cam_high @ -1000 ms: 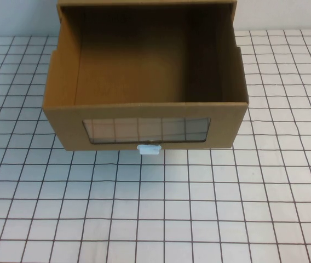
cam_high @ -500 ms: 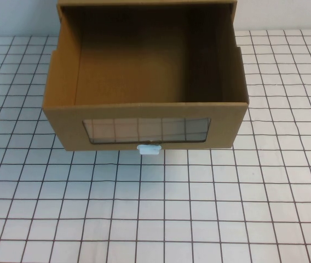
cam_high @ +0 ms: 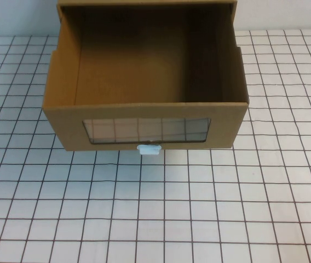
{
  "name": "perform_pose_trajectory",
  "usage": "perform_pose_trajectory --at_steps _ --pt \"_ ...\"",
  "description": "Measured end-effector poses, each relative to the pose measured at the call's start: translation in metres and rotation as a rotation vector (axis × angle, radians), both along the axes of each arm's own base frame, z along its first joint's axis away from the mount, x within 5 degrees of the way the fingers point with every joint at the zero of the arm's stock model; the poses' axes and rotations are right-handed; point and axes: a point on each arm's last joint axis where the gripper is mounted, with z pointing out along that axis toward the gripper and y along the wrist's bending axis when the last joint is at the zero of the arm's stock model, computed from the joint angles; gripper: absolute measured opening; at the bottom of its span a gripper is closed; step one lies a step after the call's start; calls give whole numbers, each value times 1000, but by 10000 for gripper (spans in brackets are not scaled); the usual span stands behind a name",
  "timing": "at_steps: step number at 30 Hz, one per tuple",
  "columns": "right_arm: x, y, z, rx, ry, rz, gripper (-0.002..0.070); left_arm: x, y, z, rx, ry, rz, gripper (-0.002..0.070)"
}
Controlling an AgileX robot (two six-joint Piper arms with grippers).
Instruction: Close the shoe box
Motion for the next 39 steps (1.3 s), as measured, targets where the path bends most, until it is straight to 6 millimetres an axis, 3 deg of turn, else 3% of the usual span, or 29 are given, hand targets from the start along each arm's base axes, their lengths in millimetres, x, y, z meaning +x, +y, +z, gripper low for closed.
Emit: perform_pose_trajectory --at_steps 5,10,22,30,33,39 --pt "-6 -1 32 -19 -361 -10 -13 -8 -1 28 -37 -321 -25 -5" --pt "-17 -1 54 -32 -632 -17 -13 -14 -1 38 -51 -439 -35 -5" --pt "-26 0 65 -40 -784 -21 -13 -17 -1 42 -80 -496 -48 -5" --pt "-38 0 76 -49 -962 -25 -13 -36 0 62 -166 -791 -95 -5" --pt "-43 0 86 -51 -996 -25 -13 -46 1 80 -180 -882 -101 -5" --pt "-61 2 131 -56 -1077 -19 -13 -70 5 137 -200 -965 -105 -5"
